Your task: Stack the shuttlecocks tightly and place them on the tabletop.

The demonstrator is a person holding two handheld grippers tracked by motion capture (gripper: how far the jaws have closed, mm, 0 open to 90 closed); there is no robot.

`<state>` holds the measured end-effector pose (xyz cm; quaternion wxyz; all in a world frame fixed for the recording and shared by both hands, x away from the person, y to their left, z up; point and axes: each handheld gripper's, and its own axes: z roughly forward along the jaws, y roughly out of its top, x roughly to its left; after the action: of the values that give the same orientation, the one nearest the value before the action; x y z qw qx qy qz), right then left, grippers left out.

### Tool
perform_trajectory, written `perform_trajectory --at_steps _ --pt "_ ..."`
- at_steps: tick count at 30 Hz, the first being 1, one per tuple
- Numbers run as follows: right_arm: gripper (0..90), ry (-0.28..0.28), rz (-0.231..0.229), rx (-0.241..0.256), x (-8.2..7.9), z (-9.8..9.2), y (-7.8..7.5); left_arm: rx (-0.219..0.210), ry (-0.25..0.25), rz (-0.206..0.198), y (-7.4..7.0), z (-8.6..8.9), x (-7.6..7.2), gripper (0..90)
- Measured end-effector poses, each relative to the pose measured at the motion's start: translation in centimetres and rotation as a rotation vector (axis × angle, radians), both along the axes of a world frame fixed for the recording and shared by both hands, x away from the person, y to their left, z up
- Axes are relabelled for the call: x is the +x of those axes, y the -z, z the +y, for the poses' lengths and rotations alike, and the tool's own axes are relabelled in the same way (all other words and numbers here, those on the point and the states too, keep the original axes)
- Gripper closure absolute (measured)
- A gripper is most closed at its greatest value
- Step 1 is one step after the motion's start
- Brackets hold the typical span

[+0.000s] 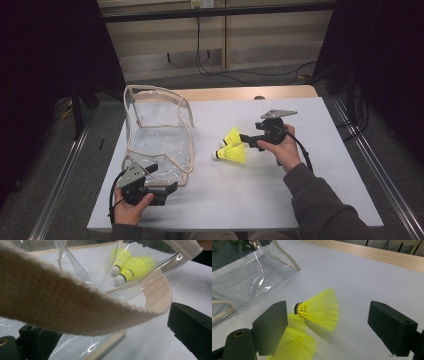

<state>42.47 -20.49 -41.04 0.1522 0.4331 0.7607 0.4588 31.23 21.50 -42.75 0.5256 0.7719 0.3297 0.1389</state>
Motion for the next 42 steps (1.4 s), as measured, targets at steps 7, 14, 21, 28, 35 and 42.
perform_trajectory --at_steps 7,14,21,28,35,42 --pt "15.5 0.008 0.007 -0.006 0.5 0.5 0.0 -0.001 0.0 0.001 0.0 0.0 0.0 2.3" --pt "15.5 0.011 0.007 -0.013 1.0 0.8 -0.1 -0.003 0.0 0.001 0.0 0.0 0.0 2.3" --pt "15.7 0.021 0.014 -0.025 1.4 1.2 0.2 -0.002 0.0 0.0 0.0 0.0 0.0 2.3" --pt "18.9 0.013 0.031 -0.029 1.7 1.7 0.7 -0.003 0.0 0.001 0.0 0.0 0.0 2.3" --pt "28.9 -0.013 0.04 -0.039 1.8 2.0 1.1 0.0 0.001 0.0 0.0 0.0 0.0 2.3" --pt "40.9 -0.041 0.048 -0.045 1.9 2.3 1.4 -0.002 0.001 0.001 0.0 0.0 0.0 2.3"
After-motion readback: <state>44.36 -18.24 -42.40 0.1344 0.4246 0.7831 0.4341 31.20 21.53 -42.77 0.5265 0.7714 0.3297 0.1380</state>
